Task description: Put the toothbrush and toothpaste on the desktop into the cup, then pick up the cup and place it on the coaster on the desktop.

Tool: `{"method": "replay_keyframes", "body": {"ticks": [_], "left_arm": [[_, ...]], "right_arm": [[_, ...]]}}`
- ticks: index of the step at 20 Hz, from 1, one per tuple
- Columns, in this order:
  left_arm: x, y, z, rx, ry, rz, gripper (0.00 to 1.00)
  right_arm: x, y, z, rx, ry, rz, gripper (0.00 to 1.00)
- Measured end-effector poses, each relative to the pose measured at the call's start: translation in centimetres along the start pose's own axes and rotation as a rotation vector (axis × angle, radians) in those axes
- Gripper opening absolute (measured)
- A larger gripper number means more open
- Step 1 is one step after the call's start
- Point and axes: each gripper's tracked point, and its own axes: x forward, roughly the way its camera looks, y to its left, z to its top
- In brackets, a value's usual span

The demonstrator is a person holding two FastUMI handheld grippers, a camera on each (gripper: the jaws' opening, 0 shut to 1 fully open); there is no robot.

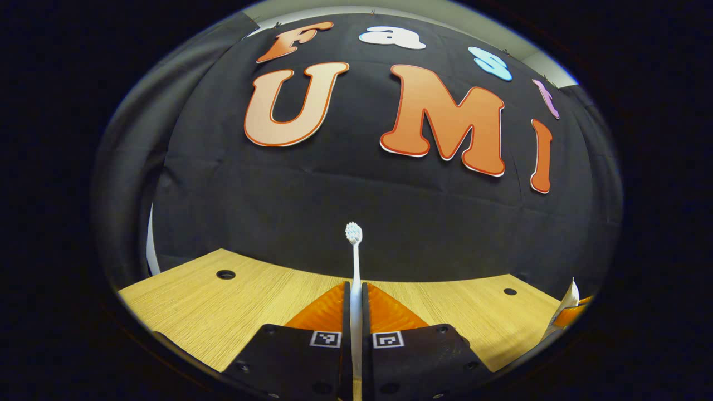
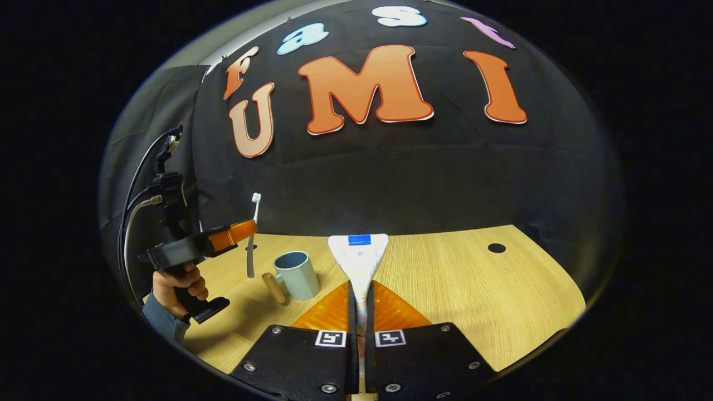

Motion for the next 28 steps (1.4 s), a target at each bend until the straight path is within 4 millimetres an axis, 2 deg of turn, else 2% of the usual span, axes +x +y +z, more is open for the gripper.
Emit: {"method": "replay_keyframes", "body": {"ticks": [4,7,14,18,23,28], "left_arm": [[2.5,-1.7,1.9,0.036,-0.063,-0.028,0.06],[4.0,-2.4,1.7,0.048,-0.09,-0.049,0.06],[6.8,-3.2,-2.2,0.05,-0.04,-0.087,0.06],[7.3,-3.1,-4.0,0.057,0.001,-0.092,0.06],[7.8,-2.4,-6.3,0.046,0.049,-0.083,0.06],[7.6,-1.9,-7.6,0.039,0.093,-0.087,0.08]], "right_arm": [[1.0,-0.5,0.4,-0.006,0.001,-0.012,0.04],[1.8,-0.5,1.0,-0.013,-0.002,-0.015,0.05],[3.3,0.7,1.3,-0.042,-0.008,0.001,0.04],[4.5,1.5,1.1,-0.04,-0.009,0.015,0.05],[4.5,2.3,0.7,-0.042,-0.001,0.023,0.04],[4.2,2.7,1.1,-0.049,-0.011,0.027,0.04]]}}
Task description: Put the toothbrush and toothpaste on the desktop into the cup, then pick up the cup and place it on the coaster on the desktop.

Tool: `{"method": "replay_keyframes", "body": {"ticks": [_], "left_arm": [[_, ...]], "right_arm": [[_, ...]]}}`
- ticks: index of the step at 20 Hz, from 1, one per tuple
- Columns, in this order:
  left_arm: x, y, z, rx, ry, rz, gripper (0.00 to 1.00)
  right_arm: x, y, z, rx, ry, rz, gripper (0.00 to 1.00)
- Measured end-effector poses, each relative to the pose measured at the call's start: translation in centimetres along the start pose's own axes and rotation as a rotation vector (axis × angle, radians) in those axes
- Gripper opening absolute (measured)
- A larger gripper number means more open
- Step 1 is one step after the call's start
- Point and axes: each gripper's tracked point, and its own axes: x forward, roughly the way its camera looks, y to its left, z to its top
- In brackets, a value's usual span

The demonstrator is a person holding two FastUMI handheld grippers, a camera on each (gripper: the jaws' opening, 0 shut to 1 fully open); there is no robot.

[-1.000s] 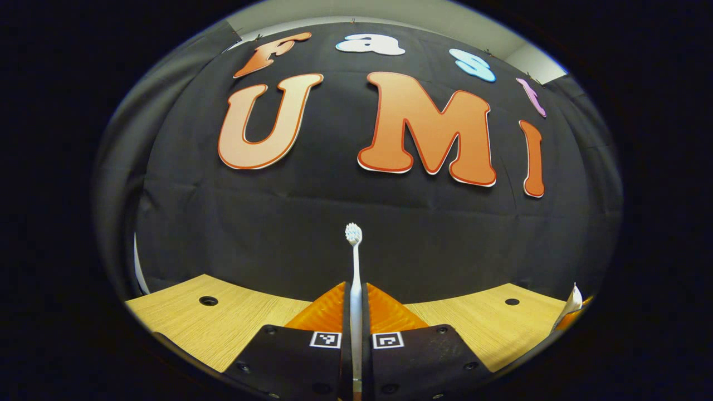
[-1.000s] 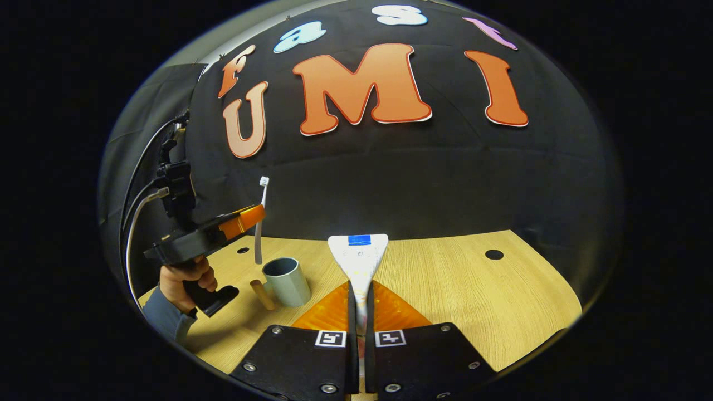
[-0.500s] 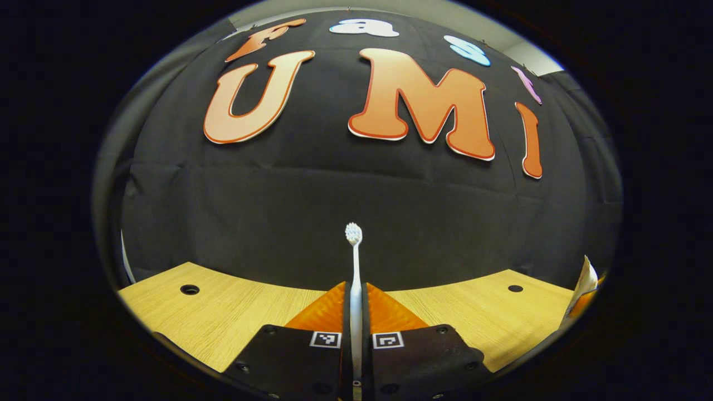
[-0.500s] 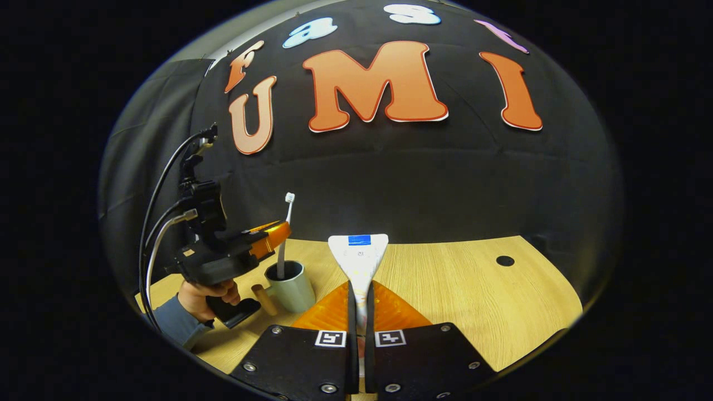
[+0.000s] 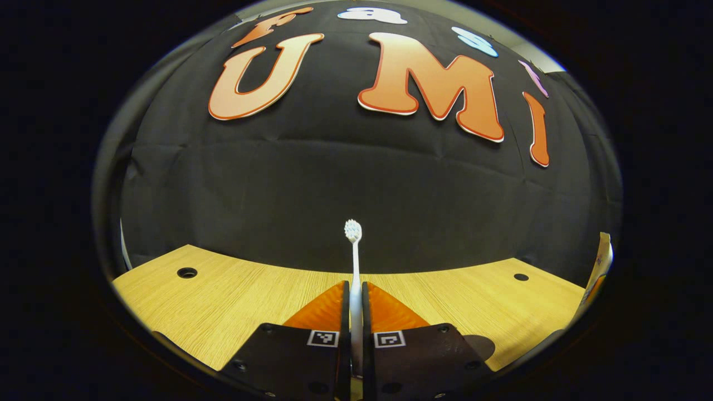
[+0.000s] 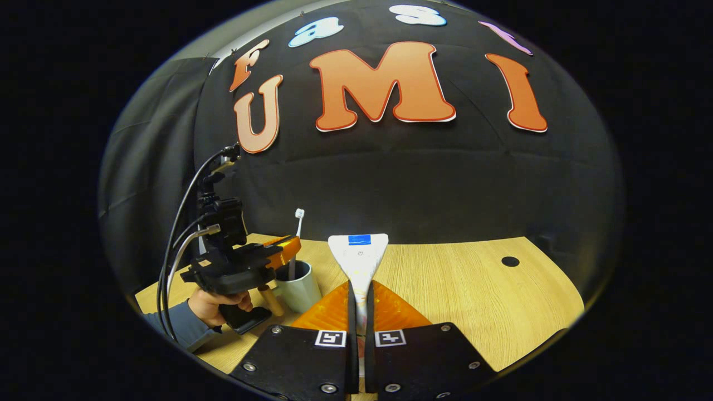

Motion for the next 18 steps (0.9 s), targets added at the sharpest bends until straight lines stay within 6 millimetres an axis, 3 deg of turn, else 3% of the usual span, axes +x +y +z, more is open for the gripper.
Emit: {"method": "replay_keyframes", "body": {"ticks": [2,3,7,9,10,11,14,18], "left_arm": [[-0.3,-0.4,-0.5,-0.008,0.027,-0.025,0.11],[-0.9,-0.5,-0.4,-0.016,0.044,-0.036,0.18],[-3.3,0.3,0.1,-0.019,0.064,-0.043,0.3],[-5.1,0.8,0.7,-0.001,0.061,-0.04,0.48],[-6.0,1.5,0.9,0.006,0.06,-0.019,0.68],[-6.9,1.9,1.3,0.008,0.046,-0.014,0.72],[-9.7,3.5,1.6,0.028,0.045,0.013,0.96],[-13.5,6.0,1.2,0.054,0.026,0.066,0.96]], "right_arm": [[-0.1,0.4,0.2,-0.005,-0.013,0.008,0.05],[-0.1,0.7,0.4,-0.013,-0.024,0.011,0.05],[-0.2,1.7,1.5,-0.013,-0.064,0.027,0.05],[-0.1,2.2,1.9,0.005,-0.083,0.045,0.05],[0.0,2.7,2.4,0.013,-0.101,0.064,0.04],[0.1,3.4,2.7,0.017,-0.121,0.092,0.05],[1.0,4.9,4.4,0.015,-0.169,0.124,0.05],[2.3,7.3,6.8,0.01,-0.269,0.172,0.05]]}}
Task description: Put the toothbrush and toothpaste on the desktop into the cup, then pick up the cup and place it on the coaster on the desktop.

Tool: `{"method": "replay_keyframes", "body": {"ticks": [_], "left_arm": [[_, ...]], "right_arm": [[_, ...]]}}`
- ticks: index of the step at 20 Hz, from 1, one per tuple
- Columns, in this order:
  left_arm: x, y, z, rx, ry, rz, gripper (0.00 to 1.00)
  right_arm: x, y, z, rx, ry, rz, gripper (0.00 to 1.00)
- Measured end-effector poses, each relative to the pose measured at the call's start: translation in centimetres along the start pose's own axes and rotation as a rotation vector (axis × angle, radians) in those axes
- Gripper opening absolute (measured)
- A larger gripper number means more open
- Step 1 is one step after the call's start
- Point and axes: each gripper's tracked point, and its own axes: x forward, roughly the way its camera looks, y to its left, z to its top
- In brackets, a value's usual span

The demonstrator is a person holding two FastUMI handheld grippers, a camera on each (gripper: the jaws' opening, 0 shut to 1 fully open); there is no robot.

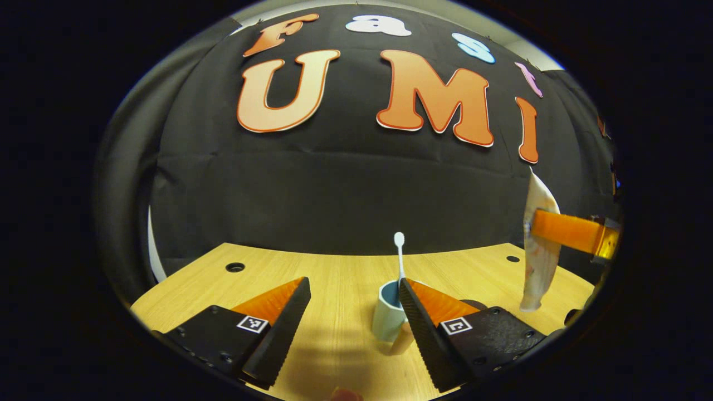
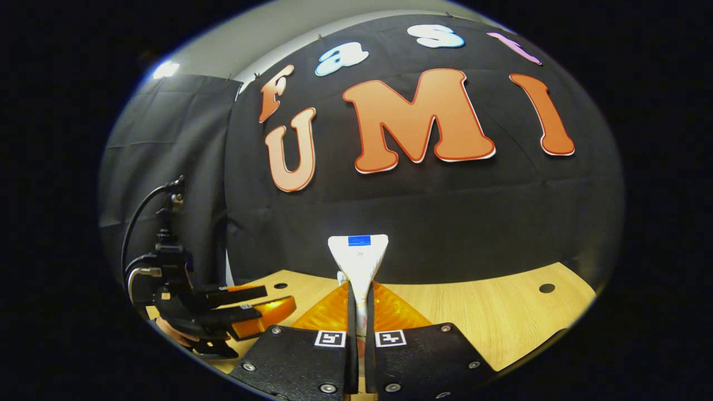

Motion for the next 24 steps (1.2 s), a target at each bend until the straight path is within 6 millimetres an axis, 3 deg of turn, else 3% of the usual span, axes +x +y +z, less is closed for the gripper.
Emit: {"method": "replay_keyframes", "body": {"ticks": [6,10,16,19,24], "left_arm": [[-2.3,2.2,-2.1,-0.013,0.011,0.02,0.96],[-1.8,3.2,-2.6,-0.016,0.001,0.029,0.96],[-1.4,3.6,-3.5,-0.011,0.018,0.036,0.96],[-1.1,3.9,-4.0,-0.006,0.024,0.043,0.96],[-1.0,3.8,-4.0,-0.003,0.025,0.047,0.96]], "right_arm": [[4.1,2.9,0.7,-0.016,-0.071,0.046,0.07],[6.9,3.9,-0.6,-0.018,-0.059,0.054,0.08],[10.0,4.1,-4.3,-0.013,-0.021,0.054,0.08],[11.0,4.3,-4.3,0.002,-0.053,0.055,0.08],[12.5,2.8,-5.3,0.009,-0.048,0.022,0.08]]}}
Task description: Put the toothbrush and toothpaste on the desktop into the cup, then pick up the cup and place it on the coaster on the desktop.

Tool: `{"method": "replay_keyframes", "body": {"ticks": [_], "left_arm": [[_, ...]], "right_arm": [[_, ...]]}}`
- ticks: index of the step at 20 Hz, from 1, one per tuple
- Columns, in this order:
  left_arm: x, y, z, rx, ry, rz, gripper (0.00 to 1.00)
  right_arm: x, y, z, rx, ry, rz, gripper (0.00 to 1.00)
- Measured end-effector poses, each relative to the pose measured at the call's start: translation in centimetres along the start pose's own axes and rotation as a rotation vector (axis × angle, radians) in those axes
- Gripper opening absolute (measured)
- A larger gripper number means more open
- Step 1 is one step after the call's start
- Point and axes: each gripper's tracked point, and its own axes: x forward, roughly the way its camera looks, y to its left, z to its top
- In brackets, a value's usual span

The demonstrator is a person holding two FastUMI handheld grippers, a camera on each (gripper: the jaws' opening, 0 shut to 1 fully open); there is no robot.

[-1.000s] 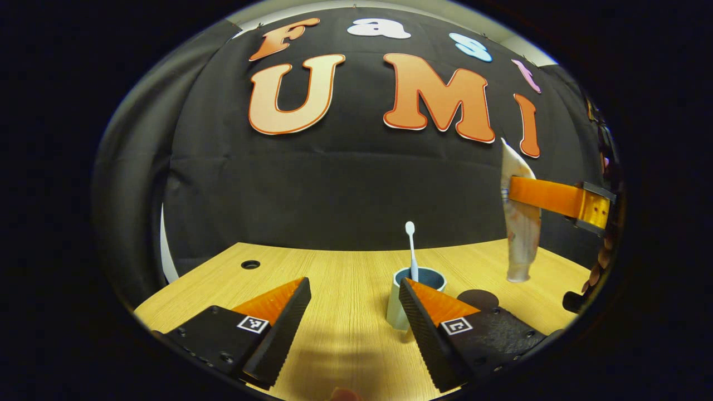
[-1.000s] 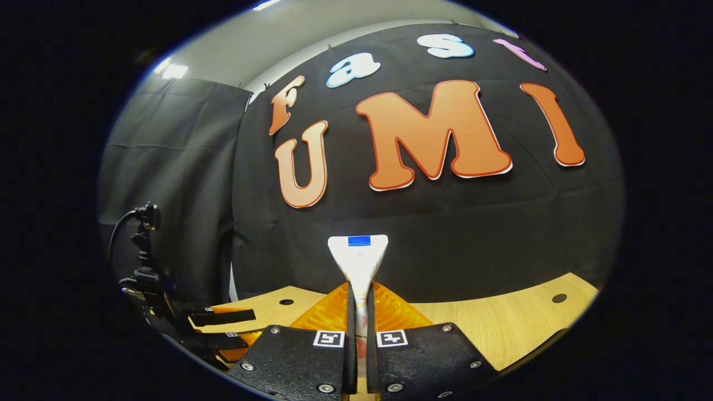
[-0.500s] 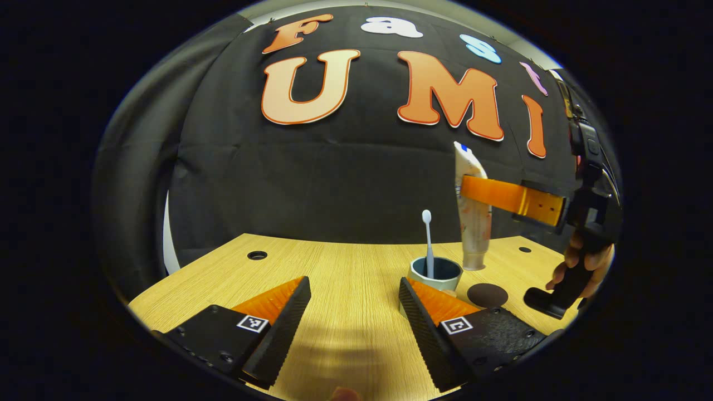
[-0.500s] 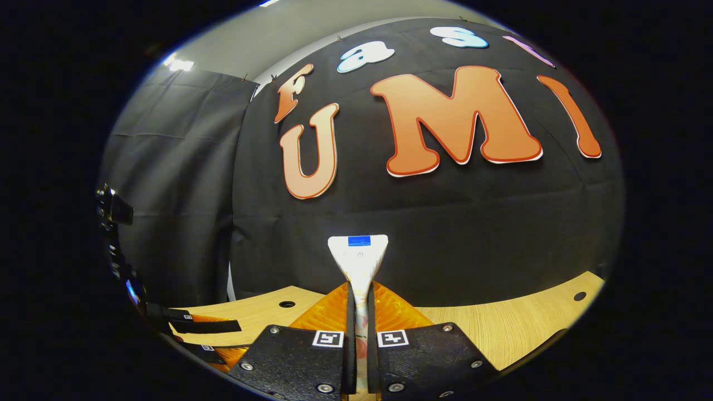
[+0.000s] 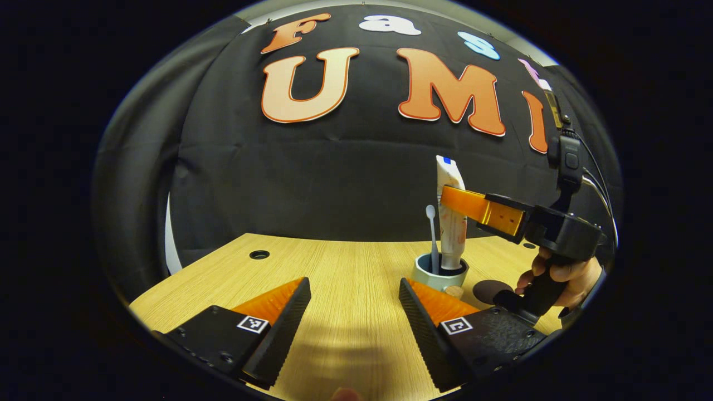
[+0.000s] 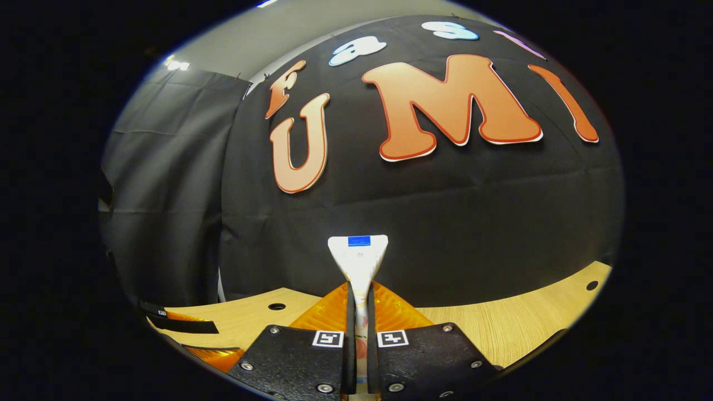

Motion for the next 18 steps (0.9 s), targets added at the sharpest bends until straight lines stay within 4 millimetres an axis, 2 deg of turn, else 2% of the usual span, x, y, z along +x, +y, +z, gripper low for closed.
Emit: {"method": "replay_keyframes", "body": {"ticks": [3,8,11,12,15,18], "left_arm": [[0.2,-0.2,-0.6,-0.003,0.014,-0.001,0.96],[0.5,-0.8,-1.7,-0.025,0.047,-0.008,0.96],[0.3,-1.5,-2.1,-0.028,0.079,-0.02,0.96],[0.0,-2.0,-2.1,-0.022,0.088,-0.024,0.96],[-0.6,-2.6,-0.5,0.001,0.068,-0.022,0.96],[-1.1,-4.4,0.6,0.041,0.06,-0.051,0.96]], "right_arm": [[0.1,-0.7,-1.7,0.011,0.045,-0.022,0.1],[-0.4,-0.7,-3.0,-0.04,0.097,-0.035,0.14],[-1.8,-0.4,-3.9,-0.048,0.179,-0.027,0.17],[-2.7,-0.4,-4.0,-0.062,0.21,-0.028,0.18],[-4.6,-0.3,-3.6,-0.088,0.26,-0.021,0.23],[-6.7,-0.1,-1.8,-0.135,0.262,-0.005,0.29]]}}
